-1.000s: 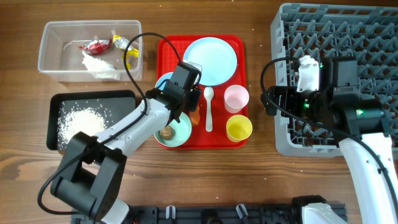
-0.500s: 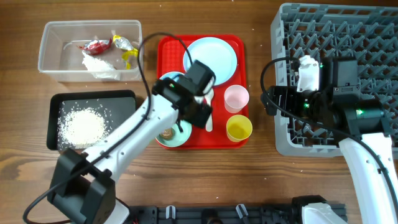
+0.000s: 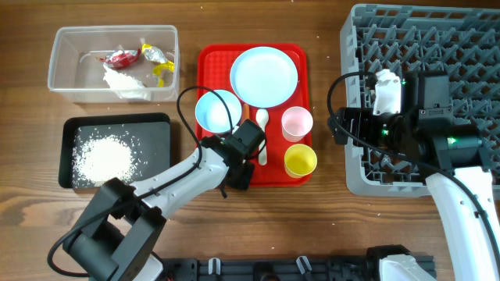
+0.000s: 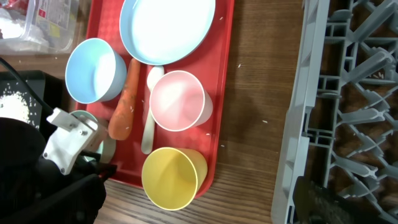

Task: Sort waste into correct bins and load items into the dishwasher rack
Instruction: 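Grasp the green bowl and tip the mushroom onto the black tray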

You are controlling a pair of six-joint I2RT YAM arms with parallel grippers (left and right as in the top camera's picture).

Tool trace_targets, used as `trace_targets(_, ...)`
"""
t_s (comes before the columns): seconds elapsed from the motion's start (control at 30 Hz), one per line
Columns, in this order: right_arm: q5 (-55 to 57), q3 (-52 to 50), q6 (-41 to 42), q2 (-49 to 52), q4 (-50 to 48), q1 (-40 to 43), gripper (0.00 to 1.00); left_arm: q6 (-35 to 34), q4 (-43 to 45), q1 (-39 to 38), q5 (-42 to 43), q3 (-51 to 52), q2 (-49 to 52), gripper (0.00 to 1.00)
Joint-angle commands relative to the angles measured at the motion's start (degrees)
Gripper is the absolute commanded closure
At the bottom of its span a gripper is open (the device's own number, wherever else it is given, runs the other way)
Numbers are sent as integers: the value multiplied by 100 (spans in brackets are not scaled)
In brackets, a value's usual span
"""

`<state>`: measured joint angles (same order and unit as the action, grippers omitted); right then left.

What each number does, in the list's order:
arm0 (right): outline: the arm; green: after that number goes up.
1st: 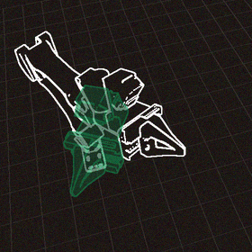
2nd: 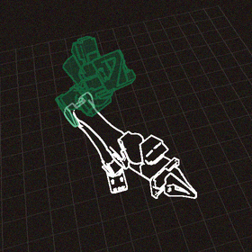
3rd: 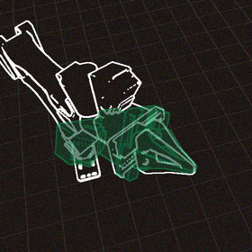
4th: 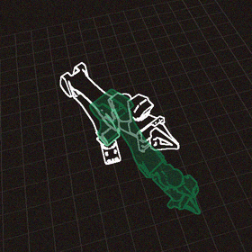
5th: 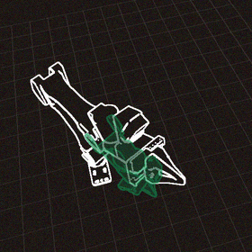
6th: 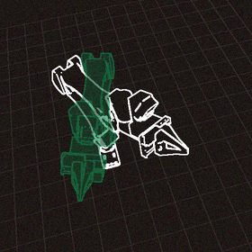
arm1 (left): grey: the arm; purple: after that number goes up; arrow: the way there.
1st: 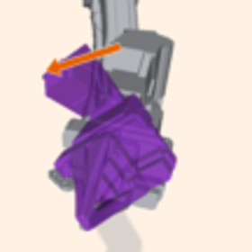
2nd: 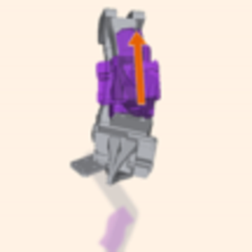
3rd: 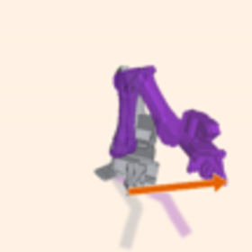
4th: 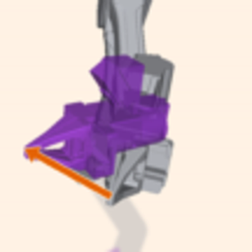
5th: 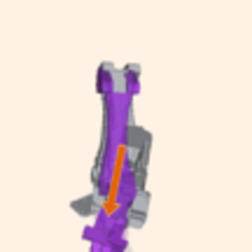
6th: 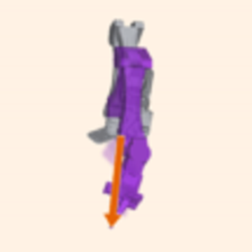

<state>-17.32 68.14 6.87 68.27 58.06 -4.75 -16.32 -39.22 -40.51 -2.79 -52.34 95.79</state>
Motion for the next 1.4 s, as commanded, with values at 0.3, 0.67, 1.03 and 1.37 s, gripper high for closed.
trace_targets(0.3,55,74,74,17,-17,-22,0,-90,-601,68,-138,-1064,7,96)
trace_targets(0.67,76,74,63,17,-17,-22,0,-389,-1545,1886,7,-1786,-1220,96)
trace_targets(1.03,76,74,63,17,-20,-22,0,1779,-330,6140,5318,-951,-870,96)
trace_targets(1.37,74,74,74,17,-28,-22,0,3602,-339,7230,7989,-761,560,96)
